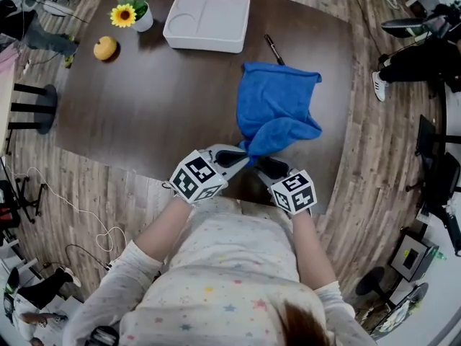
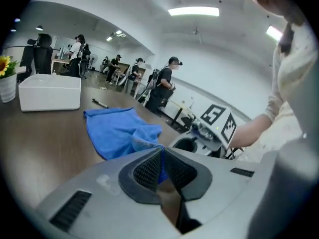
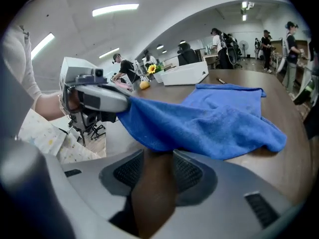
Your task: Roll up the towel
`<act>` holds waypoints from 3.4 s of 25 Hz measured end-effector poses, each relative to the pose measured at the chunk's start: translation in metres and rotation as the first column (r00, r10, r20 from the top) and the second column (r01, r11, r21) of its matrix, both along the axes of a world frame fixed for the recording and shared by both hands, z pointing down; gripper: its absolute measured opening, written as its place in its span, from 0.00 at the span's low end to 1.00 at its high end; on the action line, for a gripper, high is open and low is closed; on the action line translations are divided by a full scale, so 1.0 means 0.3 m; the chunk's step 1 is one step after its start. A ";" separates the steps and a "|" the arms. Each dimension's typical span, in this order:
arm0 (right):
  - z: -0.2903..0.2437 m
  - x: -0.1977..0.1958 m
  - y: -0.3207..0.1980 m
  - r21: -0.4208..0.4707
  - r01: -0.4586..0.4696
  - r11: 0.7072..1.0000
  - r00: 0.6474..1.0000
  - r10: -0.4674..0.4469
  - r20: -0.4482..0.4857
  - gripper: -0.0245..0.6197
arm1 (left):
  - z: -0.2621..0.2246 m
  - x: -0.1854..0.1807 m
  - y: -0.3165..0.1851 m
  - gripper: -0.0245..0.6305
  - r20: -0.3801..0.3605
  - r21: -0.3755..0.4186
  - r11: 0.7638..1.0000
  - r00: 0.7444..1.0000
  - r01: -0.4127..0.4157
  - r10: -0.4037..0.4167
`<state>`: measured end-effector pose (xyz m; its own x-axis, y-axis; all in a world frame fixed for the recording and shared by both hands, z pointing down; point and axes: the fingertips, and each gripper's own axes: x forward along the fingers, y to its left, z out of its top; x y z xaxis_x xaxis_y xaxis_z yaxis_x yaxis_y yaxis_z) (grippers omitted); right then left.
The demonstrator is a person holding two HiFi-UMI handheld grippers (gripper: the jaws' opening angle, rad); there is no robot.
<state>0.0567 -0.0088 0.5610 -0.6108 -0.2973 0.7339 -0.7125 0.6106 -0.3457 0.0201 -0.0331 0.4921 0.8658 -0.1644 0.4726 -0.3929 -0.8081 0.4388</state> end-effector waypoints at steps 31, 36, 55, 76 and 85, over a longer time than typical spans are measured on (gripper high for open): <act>-0.025 -0.006 0.141 0.153 0.099 0.983 0.995 -0.097 -0.022 0.19 | 0.109 -0.157 0.075 0.08 0.121 0.126 0.936 0.931 0.330 -0.344; 0.099 -0.107 0.107 0.152 0.208 0.966 0.976 -0.193 -0.104 0.23 | 0.163 -0.209 0.119 0.08 0.199 0.143 0.925 0.905 0.352 -0.376; -0.262 0.093 0.075 0.207 0.028 0.978 0.996 -0.045 0.082 0.07 | 0.333 -0.031 0.196 0.29 0.386 0.208 0.970 0.901 0.125 -0.199; -0.476 0.416 0.193 0.365 -0.041 0.930 0.999 0.048 -0.008 0.07 | 0.200 0.096 0.279 0.06 0.317 0.362 0.931 0.945 -0.044 -0.079; -0.386 0.487 0.296 0.314 0.041 0.949 0.996 -0.015 -0.088 0.07 | 0.046 0.007 0.411 0.06 0.282 0.371 0.928 0.955 -0.024 -0.088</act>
<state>0.2027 0.0802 0.4451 -0.5629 -0.5052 0.6542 -0.7116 0.6988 -0.0727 0.0221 0.0903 0.5059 0.6922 -0.3994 0.6011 -0.4852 -0.8741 -0.0221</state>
